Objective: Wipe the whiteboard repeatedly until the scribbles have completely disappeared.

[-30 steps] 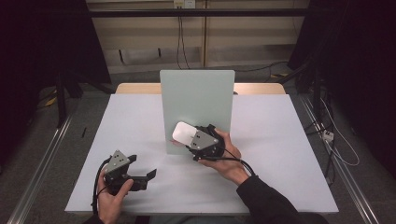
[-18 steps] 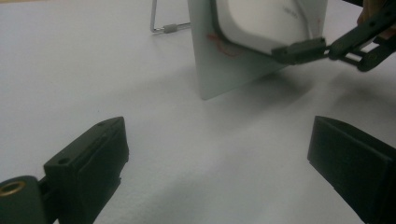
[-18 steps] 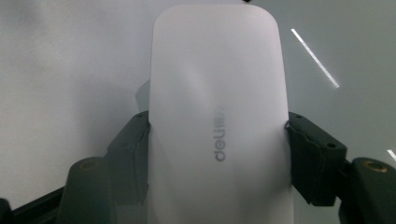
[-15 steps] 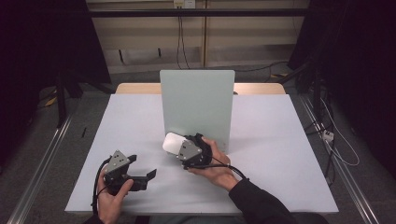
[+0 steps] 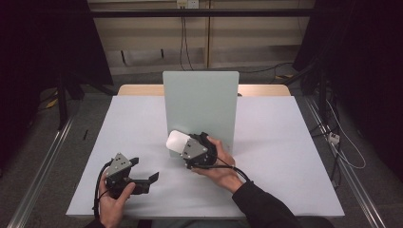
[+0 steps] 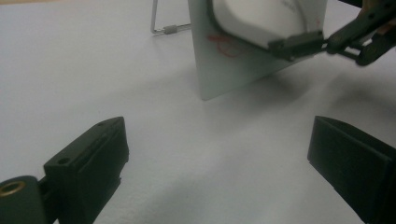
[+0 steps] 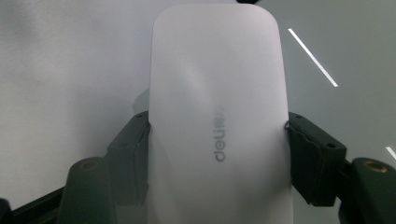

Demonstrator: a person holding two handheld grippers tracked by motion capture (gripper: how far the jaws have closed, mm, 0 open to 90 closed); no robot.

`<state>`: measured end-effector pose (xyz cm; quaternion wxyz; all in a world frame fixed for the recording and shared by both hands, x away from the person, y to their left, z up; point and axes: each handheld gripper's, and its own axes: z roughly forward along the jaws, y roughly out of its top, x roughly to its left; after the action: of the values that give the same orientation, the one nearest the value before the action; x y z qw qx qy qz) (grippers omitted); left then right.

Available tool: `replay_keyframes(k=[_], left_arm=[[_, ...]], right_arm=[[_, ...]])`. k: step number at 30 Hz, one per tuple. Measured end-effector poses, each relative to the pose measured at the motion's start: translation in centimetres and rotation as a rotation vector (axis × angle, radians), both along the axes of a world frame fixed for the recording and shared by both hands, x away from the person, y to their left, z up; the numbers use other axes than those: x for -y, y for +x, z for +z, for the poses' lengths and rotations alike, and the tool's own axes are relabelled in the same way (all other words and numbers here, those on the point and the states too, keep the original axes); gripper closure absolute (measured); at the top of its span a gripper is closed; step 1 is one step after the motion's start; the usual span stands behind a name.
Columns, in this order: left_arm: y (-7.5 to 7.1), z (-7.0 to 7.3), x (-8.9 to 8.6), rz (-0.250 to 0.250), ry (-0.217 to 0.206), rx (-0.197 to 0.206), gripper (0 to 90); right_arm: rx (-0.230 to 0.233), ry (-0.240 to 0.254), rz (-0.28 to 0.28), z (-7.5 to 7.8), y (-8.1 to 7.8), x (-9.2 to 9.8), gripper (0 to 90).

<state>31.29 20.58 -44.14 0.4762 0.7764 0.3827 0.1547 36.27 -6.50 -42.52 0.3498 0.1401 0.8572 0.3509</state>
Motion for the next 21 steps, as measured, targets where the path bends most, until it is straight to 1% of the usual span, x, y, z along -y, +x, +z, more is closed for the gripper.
replay_keyframes(k=[4,5,7,10,13,16,17,21], left_arm=[[0.0,0.0,0.1,0.001,0.0,-0.001,5.1],[0.0,0.0,0.1,0.0,0.002,0.001,5.1],[0.0,0.0,0.1,0.0,0.003,0.0,5.1],[0.0,0.0,0.1,-0.001,0.004,0.001,5.1],[0.0,0.0,0.1,0.001,0.0,-0.002,5.1],[0.0,0.0,0.0,-0.001,0.0,0.001,5.1],[0.0,0.0,0.0,-0.001,0.0,0.001,5.0],[0.0,0.0,0.1,-0.001,0.003,0.001,5.1]], right_arm=[[0.024,0.021,-0.043,1.1,0.1,1.2,31.7],[0.026,0.027,-0.049,1.2,0.1,1.4,31.7],[0.032,0.02,-0.052,1.0,0.1,1.2,31.7],[0.017,0.01,-0.035,0.3,-0.1,0.4,31.7],[0.002,-0.018,-0.005,-0.8,-0.3,-0.6,31.7],[-0.017,-0.014,0.011,-1.5,-0.5,-1.4,31.7],[-0.014,-0.015,0.018,-1.7,-0.5,-1.6,31.7],[-0.023,-0.017,0.039,-2.2,-0.5,-2.6,31.7]])
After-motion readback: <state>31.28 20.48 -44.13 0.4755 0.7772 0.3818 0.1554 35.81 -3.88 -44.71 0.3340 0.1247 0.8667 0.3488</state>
